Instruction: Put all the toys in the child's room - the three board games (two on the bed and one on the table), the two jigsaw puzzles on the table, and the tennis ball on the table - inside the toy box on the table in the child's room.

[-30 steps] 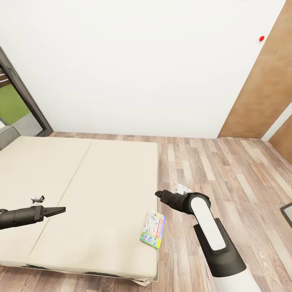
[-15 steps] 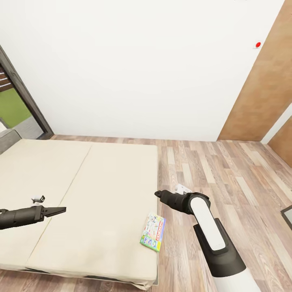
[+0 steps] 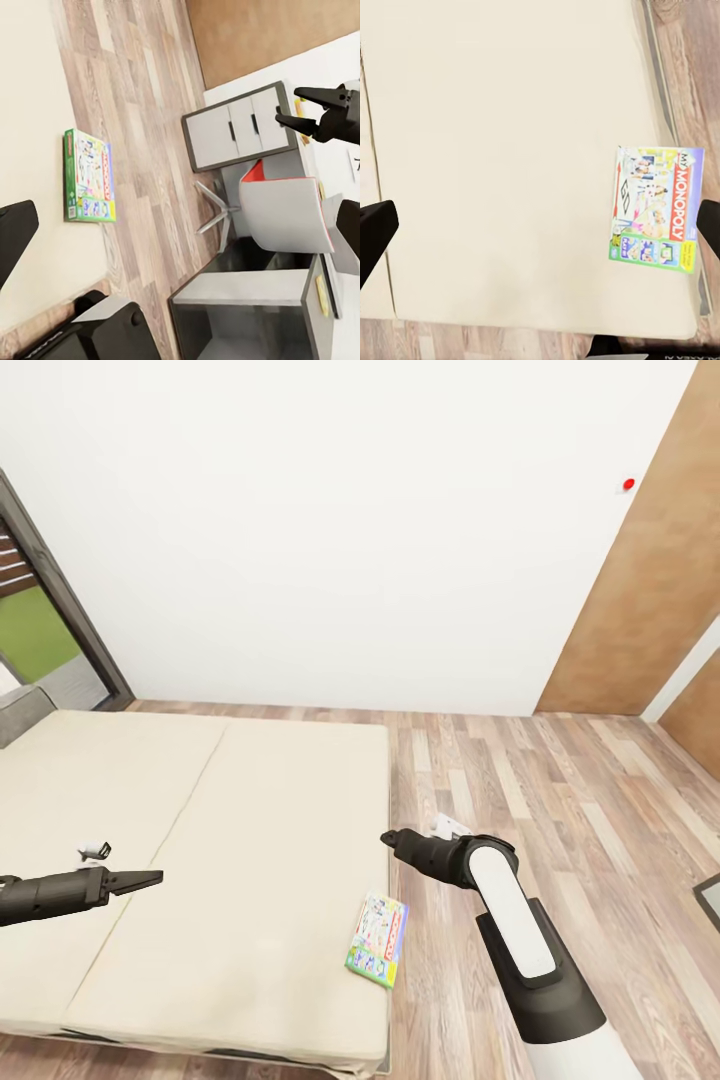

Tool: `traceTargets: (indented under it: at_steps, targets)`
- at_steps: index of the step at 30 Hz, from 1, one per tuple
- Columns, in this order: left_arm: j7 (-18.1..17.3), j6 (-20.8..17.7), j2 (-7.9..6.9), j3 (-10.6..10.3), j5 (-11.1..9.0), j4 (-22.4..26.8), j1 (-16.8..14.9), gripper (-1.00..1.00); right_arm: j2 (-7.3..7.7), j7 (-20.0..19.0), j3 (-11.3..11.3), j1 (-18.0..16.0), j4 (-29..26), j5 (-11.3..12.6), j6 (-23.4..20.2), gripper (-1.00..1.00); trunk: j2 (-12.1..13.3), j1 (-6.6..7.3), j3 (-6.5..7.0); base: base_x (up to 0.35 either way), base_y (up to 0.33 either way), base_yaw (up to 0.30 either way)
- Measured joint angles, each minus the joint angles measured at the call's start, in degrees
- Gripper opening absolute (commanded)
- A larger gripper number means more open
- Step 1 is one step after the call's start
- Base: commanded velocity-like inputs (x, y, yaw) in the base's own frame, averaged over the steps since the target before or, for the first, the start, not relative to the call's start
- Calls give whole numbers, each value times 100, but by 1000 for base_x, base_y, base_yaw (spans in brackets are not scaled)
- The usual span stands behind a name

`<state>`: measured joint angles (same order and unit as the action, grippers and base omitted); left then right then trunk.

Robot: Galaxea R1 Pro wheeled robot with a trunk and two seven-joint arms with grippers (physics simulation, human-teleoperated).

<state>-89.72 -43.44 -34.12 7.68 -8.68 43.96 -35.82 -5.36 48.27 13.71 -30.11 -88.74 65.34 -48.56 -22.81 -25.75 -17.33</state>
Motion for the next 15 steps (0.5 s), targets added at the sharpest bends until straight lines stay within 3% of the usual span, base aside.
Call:
traceTargets:
  at_steps: [15]
  targets:
    - [-4,1,4,0,5,1,0,100,-1,-1,0,0,2,3,0,100,0,0,142,0,0,0]
